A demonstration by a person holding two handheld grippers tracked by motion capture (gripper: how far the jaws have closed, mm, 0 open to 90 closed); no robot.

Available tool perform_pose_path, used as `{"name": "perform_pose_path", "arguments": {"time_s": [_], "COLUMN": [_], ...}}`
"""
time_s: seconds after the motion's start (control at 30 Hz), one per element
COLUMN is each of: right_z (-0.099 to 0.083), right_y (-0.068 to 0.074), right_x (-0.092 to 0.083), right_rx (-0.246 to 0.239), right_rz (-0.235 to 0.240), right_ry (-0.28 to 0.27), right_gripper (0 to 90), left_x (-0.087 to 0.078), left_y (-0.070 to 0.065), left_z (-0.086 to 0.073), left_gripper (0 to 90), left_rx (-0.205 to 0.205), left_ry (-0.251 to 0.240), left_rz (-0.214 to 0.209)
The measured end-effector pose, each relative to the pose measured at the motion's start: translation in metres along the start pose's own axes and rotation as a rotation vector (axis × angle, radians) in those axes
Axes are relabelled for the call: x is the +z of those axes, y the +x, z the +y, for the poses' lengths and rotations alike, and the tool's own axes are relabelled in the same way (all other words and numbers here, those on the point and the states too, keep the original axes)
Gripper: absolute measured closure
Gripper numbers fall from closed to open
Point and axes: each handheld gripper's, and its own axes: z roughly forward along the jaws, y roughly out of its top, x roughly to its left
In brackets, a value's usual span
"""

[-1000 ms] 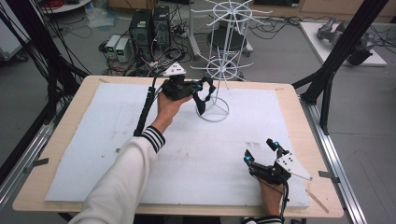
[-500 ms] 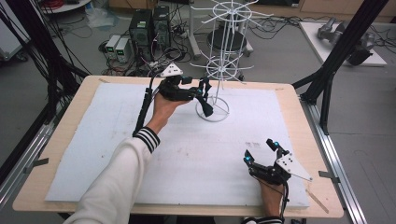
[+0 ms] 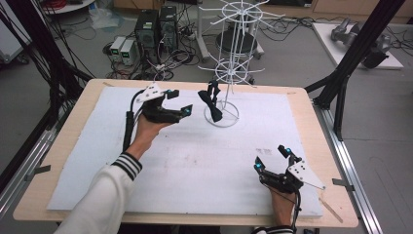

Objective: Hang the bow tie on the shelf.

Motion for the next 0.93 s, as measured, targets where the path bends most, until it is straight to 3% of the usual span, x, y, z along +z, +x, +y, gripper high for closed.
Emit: {"name": "perform_pose_path", "arguments": {"time_s": [0.23, 0.4, 0.6, 0.73, 0.93], "right_z": [0.0, 0.0, 0.0, 0.0, 0.0], "right_y": [0.0, 0.0, 0.0, 0.0, 0.0], "right_x": [0.0, 0.0, 0.0, 0.0, 0.0], "right_rx": [-0.004, -0.007, -0.006, -0.007, -0.006], "right_rz": [0.0, -0.001, -0.003, -0.003, -0.004], "right_ry": [-0.002, -0.004, -0.004, -0.004, -0.006], "right_gripper": [6.4, 6.4, 6.4, 6.4, 6.4], "left_x": [-0.07, -0.114, -0.161, -0.181, -0.187], "left_y": [-0.001, -0.001, -0.003, -0.005, -0.007], "left_z": [-0.022, -0.045, -0.08, -0.097, -0.12], "left_gripper": [16.7, 16.5, 16.4, 16.1, 16.0], "left_rx": [0.031, 0.042, 0.023, 0.018, -0.002], "left_ry": [-0.07, -0.075, -0.094, -0.138, -0.174], "left_rz": [0.019, 0.062, 0.109, 0.146, 0.172]}}
